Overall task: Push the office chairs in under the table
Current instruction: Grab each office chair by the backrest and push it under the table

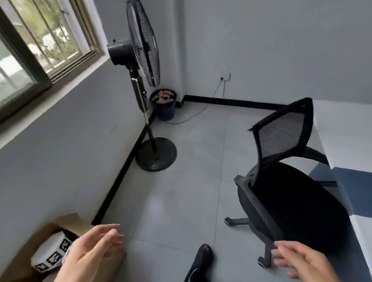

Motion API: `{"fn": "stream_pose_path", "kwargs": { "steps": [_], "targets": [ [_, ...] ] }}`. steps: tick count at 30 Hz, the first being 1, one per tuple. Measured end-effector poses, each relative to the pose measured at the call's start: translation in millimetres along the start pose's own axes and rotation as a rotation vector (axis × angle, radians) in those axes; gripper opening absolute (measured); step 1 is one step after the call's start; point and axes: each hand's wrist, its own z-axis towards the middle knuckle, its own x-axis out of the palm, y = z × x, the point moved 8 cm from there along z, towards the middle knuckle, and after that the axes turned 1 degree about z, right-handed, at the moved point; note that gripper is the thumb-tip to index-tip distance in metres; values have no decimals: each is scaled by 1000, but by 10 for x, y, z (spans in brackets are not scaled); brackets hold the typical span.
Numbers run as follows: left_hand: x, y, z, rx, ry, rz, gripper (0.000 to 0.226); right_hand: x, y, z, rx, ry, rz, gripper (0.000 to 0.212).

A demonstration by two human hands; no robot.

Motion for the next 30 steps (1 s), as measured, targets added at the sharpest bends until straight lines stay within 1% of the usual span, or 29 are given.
{"fn": "stream_pose_path", "kwargs": {
  "steps": [3, 6, 11, 14, 17, 19, 23, 26, 30],
  "targets": [
    [195, -241, 673, -27, 55, 19, 15, 140, 268, 615, 25, -18, 38, 12],
    [256, -619, 1300, -45, 79, 68, 15, 253, 729, 1202, 15, -31, 62, 13],
    [375, -1400, 2336, 54, 83, 120, 16, 338, 1643, 2067, -58, -45, 70, 11],
    [619, -1791, 2890, 98, 136, 123, 17, 283, 2026, 2460, -98, -85, 84, 12],
    [990, -1999, 3485, 94, 241, 156, 17, 177, 2159, 2792, -81, -180, 106, 12],
    [1240, -2155, 3919, 91, 330, 176, 16, 102, 2156, 3016, -49, -275, 131, 12],
    [1579, -2589, 4759, 129, 441, 196, 16, 85, 2182, 3344, 33, -452, 200, 12],
    [1868, -3018, 5345, 181, 513, 236, 17, 109, 2308, 3546, 77, -546, 241, 11],
    [2550, -3596, 5911, 268, 636, 301, 16, -13, 2483, 3723, 92, -706, 257, 13]
  ]
}}
